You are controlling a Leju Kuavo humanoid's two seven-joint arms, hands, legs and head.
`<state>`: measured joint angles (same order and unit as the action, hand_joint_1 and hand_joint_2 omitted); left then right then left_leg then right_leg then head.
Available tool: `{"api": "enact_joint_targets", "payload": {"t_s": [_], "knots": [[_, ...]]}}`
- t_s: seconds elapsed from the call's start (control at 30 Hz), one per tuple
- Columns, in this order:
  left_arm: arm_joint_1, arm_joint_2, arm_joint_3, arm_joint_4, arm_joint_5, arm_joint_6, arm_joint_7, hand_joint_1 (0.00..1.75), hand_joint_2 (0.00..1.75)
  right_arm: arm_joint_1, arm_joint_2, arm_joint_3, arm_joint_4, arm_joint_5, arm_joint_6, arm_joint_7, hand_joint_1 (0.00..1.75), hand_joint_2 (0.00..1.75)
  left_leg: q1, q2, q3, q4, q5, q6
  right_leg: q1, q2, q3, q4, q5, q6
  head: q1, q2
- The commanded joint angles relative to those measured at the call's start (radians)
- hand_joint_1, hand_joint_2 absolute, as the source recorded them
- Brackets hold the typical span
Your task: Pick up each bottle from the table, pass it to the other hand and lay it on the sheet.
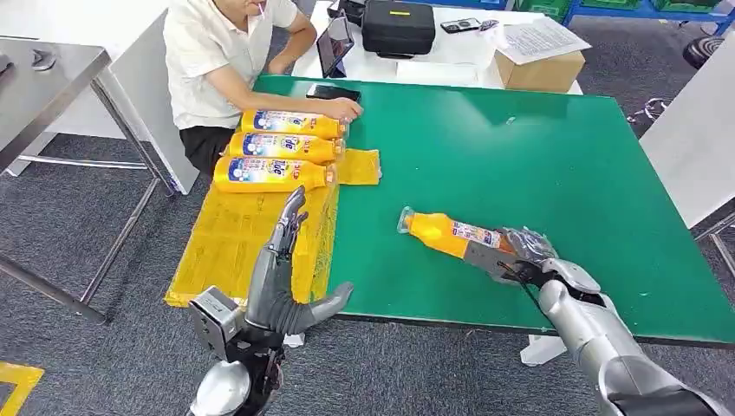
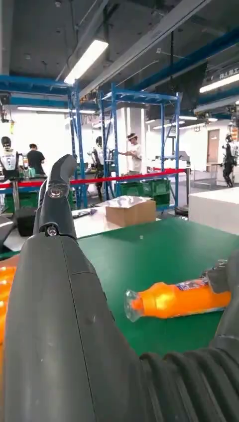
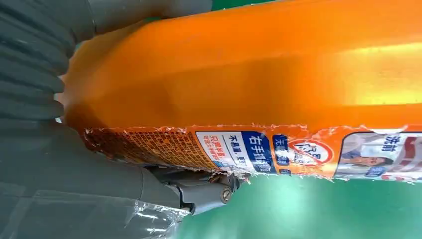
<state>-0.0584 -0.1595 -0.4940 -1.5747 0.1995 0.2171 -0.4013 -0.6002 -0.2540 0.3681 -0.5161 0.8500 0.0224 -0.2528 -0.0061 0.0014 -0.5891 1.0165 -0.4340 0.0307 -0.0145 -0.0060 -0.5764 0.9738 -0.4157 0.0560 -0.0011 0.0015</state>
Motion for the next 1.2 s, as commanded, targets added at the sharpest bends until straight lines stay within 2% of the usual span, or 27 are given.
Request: {"api": "enact_joint_targets", "payload": {"t_s": [0.03, 0.1, 0.17, 0.2, 0.3, 0.4, 0.5, 0.6, 0.8, 1.2], "knots": [[-0.037, -0.014, 0.015, 0.097, 0.082, -0.003, 0.007, 0.00, 1.75, 0.171, 0.057, -0.134, -0.027, -0.285, 0.131, -0.217, 1.75, 1.75, 0.002, -0.005, 0.002, -0.002, 0.001, -0.002, 0.002, -0.004, 0.004, -0.004, 0.000, -0.002, 0.000, 0.000], [-0.038, -0.028, 0.052, 0.145, 0.198, -0.012, 0.066, 0.00, 1.75, 0.202, 0.078, -0.115, -0.134, -0.322, 0.109, -0.251, 1.75, 1.75, 0.003, -0.002, 0.003, -0.004, 0.001, -0.003, 0.003, -0.002, 0.005, -0.006, 0.001, -0.003, 0.000, 0.000], [-0.051, -0.010, 0.069, 0.248, 0.330, -0.074, 0.145, 0.00, 1.75, 0.199, 0.140, -0.111, -0.235, -0.398, 0.139, -0.266, 1.75, 1.75, 0.003, 0.003, 0.003, -0.006, 0.000, -0.003, 0.003, 0.003, 0.014, -0.007, 0.004, -0.003, 0.000, 0.000], [-0.056, -0.007, 0.073, 0.284, 0.342, -0.097, 0.122, 0.00, 1.75, 0.197, 0.150, -0.096, -0.264, -0.407, 0.140, -0.227, 1.75, 1.75, 0.002, 0.006, 0.004, -0.004, -0.001, -0.003, 0.002, 0.006, 0.013, -0.004, 0.004, -0.004, 0.000, 0.000], [-0.073, -0.002, 0.059, 0.410, 0.423, -0.145, 0.158, 0.00, 1.75, 0.214, 0.214, -0.060, -0.399, -0.530, 0.187, -0.279, 1.75, 1.75, 0.002, 0.009, 0.002, -0.003, 0.000, -0.003, 0.002, 0.008, 0.010, -0.002, 0.004, -0.004, 0.000, 0.000], [-0.074, -0.003, 0.051, 0.423, 0.433, -0.152, 0.150, 0.00, 1.75, 0.228, 0.221, -0.030, -0.452, -0.555, 0.177, -0.243, 1.75, 1.75, 0.002, 0.009, -0.002, -0.003, 0.001, -0.004, 0.002, 0.008, 0.005, -0.001, 0.004, -0.004, 0.000, 0.000], [-0.069, 0.005, 0.034, 0.384, 0.430, -0.143, 0.134, 0.00, 1.75, 0.267, 0.237, -0.006, -0.545, -0.646, 0.183, -0.279, 1.75, 1.75, 0.002, 0.008, -0.009, -0.001, 0.002, -0.005, 0.002, 0.006, -0.001, 0.004, 0.002, -0.005, -0.001, 0.000], [-0.069, 0.014, 0.022, 0.360, 0.392, -0.117, 0.122, 0.00, 1.75, 0.295, 0.253, 0.015, -0.620, -0.696, 0.172, -0.267, 1.75, 1.75, 0.003, 0.004, -0.013, -0.001, 0.003, -0.004, 0.002, 0.004, -0.002, 0.004, 0.001, -0.004, 0.000, 0.000], [-0.068, 0.020, 0.008, 0.358, 0.383, -0.128, 0.129, 0.00, 1.75, 0.295, 0.275, 0.037, -0.628, -0.717, 0.174, -0.261, 1.75, 1.75, 0.001, 0.001, -0.020, -0.001, 0.004, -0.003, 0.001, 0.001, -0.009, 0.003, 0.002, -0.003, 0.000, 0.000], [-0.068, 0.020, 0.009, 0.358, 0.383, -0.128, 0.129, 0.00, 1.75, 0.294, 0.270, 0.035, -0.624, -0.717, 0.173, -0.263, 1.75, 1.75, 0.001, 0.001, -0.019, -0.001, 0.003, -0.003, 0.001, 0.001, -0.008, 0.003, 0.001, -0.003, 0.000, 0.000]]}}
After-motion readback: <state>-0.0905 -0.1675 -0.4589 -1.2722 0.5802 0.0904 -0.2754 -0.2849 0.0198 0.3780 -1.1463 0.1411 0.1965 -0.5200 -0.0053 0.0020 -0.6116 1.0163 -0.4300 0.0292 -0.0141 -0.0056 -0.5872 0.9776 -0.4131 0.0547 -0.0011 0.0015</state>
